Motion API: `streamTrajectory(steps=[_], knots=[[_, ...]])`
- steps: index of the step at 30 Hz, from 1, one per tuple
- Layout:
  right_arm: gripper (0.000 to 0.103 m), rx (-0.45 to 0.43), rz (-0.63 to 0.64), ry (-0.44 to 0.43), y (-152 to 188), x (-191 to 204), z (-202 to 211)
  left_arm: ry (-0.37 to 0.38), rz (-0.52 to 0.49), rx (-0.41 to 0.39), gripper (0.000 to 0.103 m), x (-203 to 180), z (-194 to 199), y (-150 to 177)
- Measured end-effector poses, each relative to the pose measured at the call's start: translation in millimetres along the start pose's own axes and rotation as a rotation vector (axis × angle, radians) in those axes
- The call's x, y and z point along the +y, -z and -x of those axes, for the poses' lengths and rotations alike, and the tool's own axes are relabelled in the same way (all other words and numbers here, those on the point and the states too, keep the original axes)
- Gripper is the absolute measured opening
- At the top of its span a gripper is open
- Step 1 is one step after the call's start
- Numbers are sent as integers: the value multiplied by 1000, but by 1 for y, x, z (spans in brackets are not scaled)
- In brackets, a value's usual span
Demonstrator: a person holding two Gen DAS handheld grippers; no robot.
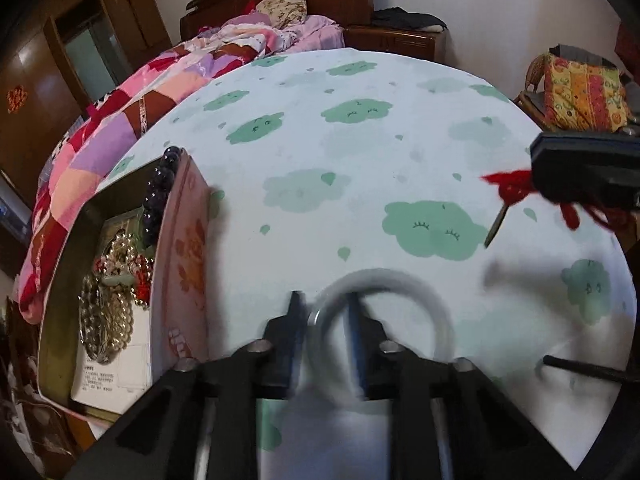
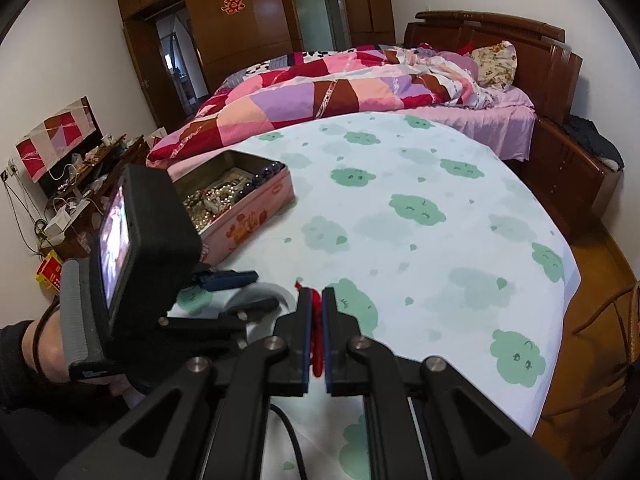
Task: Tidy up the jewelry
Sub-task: 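Carry the jade bangle in with the left tool while the right tool drops the tassel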
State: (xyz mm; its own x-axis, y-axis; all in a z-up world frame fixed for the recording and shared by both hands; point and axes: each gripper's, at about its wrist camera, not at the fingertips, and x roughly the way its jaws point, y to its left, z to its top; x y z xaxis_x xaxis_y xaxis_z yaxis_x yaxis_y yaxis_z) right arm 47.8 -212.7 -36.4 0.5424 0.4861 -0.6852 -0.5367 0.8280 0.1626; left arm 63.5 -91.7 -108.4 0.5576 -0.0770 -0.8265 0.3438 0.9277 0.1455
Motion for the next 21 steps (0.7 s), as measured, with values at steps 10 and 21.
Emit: streamTrajectory(steps=[10, 21], knots=[[7, -63, -1, 7, -18, -1, 18, 22, 99, -114, 8, 25, 49, -7], [7, -123, 66, -51, -69, 30, 11, -92, 181, -227, 8, 87, 114, -19]])
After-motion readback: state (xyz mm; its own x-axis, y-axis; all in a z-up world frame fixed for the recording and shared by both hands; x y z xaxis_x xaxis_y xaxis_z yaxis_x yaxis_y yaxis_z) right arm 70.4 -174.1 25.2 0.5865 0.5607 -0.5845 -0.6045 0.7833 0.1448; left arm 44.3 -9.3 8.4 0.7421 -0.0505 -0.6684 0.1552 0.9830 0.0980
